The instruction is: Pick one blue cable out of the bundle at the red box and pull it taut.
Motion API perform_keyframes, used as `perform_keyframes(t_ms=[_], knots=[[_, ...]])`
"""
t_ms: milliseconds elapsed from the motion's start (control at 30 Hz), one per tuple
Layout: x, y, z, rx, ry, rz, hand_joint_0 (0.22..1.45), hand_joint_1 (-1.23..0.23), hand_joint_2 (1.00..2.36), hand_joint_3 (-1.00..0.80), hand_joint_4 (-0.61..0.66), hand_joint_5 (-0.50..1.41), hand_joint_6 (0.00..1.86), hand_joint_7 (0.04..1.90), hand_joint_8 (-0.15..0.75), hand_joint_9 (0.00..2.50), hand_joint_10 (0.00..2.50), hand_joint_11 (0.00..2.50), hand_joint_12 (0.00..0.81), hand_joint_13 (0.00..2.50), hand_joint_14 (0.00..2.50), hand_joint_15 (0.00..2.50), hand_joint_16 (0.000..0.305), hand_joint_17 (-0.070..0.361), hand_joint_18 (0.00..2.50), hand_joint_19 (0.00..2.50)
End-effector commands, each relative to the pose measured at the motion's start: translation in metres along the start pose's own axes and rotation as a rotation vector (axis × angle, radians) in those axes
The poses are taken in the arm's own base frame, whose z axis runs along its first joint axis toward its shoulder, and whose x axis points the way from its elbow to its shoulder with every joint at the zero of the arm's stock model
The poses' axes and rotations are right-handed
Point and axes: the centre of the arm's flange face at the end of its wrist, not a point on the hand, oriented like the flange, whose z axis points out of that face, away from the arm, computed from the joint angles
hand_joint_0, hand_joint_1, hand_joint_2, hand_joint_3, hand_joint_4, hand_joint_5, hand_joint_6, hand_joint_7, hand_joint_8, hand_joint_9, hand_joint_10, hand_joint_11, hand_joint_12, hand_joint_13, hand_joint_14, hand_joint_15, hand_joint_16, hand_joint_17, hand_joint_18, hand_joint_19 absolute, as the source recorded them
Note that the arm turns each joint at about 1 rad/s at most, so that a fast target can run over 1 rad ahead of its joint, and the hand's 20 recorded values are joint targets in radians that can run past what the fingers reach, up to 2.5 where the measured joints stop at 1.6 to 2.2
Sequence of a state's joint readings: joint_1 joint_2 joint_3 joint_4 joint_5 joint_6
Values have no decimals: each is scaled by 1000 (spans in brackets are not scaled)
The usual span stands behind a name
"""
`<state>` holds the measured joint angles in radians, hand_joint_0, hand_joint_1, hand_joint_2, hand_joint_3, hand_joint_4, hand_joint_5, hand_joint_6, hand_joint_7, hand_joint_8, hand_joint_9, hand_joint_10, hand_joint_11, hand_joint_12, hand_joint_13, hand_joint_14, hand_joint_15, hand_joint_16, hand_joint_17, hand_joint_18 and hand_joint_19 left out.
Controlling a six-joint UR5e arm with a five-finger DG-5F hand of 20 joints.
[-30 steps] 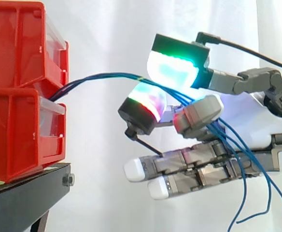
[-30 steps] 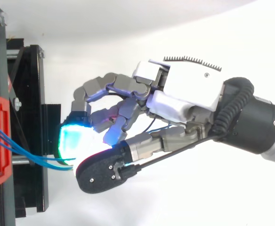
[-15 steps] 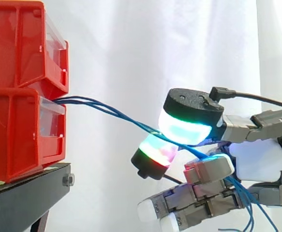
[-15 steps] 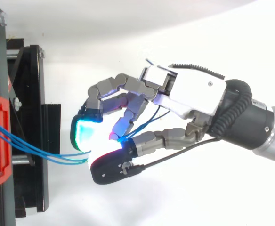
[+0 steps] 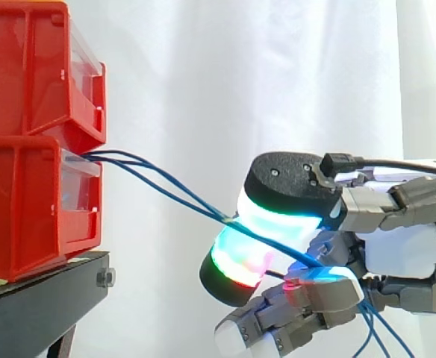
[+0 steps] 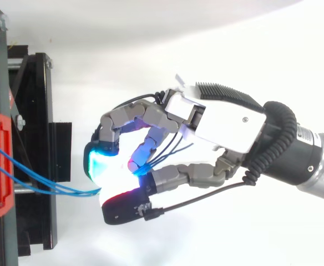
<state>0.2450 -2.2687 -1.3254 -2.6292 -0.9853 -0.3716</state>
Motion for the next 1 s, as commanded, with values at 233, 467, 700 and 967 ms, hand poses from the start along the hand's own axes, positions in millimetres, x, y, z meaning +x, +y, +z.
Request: perform_keyframes(t_ms=[233,467,700,967], knots=[[7,3,-3,0,-5,0,544,-606,1000,-500,96,-131,883,1118,323,1346,15,1420,367,670,13,358,53,119,506,375],[8,3,-3,-1,-4,4,511,-636,1000,-500,105,-132,878,1128,332,1348,14,1420,378,673,14,365,55,124,517,366],[10,4,-4,1,-1,36,425,-601,1000,-500,126,-134,877,1093,378,1341,11,1371,413,674,12,352,64,143,551,357],[10,4,-5,4,0,53,404,-766,1000,-500,134,-140,881,1070,379,1312,13,1361,422,677,14,351,66,148,549,340]])
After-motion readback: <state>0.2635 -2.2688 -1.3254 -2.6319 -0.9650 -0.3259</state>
